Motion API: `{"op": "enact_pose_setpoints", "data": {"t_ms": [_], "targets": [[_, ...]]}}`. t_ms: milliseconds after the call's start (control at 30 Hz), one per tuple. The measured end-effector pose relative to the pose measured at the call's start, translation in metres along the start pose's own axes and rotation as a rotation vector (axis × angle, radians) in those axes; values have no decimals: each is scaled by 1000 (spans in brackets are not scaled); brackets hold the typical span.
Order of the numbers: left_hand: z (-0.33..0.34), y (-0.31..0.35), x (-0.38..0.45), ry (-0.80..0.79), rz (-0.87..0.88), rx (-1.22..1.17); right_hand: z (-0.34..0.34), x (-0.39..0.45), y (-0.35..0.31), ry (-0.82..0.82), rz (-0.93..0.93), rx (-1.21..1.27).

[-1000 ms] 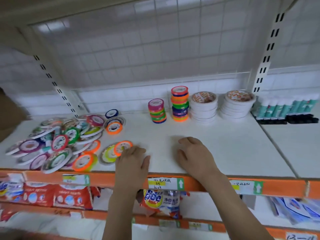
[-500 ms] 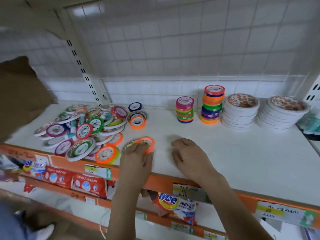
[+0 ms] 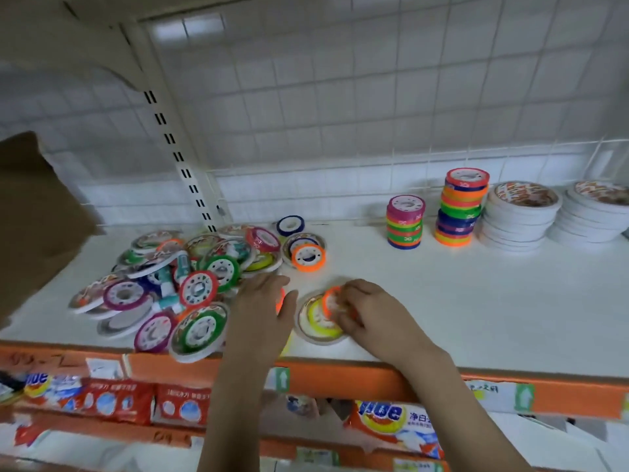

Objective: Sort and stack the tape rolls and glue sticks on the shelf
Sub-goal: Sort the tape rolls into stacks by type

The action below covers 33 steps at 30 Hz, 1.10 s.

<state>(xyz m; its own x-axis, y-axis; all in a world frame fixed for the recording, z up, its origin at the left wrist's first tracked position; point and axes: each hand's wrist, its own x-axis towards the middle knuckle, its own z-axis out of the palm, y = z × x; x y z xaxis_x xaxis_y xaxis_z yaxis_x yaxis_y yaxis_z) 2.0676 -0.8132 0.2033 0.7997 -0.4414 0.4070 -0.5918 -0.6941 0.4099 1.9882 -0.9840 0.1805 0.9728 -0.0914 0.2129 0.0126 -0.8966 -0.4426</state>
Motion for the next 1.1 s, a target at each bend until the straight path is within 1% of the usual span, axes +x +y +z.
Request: {"op": "enact_pose_setpoints", "data": {"t_ms": [133, 267, 367, 467, 567, 700, 767, 867, 1100], "targets": [[-6, -31, 11, -29, 47, -52, 10, 3, -12, -12, 108, -3], [-6, -41, 16, -70, 71, -106, 18, 0, -19, 68, 166, -29], [-1, -41, 25, -94, 143, -109, 19, -6, -24, 132, 207, -38], [9, -36, 43, -165, 212, -39, 14, -15, -24, 202, 266, -49], [21, -30, 64, -261, 235, 15, 6, -27, -22, 274, 328, -56], [34, -21, 83, -291, 259, 111, -2, -41, -17, 349, 409, -53], [39, -18, 89, -302, 264, 185, -5, -45, -13, 370, 421, -62], [48, -18, 92, -319, 246, 243, -8, -47, -7, 355, 429, -84], [52, -15, 89, -268, 175, 207, -23, -37, 15, 354, 377, -95]]}}
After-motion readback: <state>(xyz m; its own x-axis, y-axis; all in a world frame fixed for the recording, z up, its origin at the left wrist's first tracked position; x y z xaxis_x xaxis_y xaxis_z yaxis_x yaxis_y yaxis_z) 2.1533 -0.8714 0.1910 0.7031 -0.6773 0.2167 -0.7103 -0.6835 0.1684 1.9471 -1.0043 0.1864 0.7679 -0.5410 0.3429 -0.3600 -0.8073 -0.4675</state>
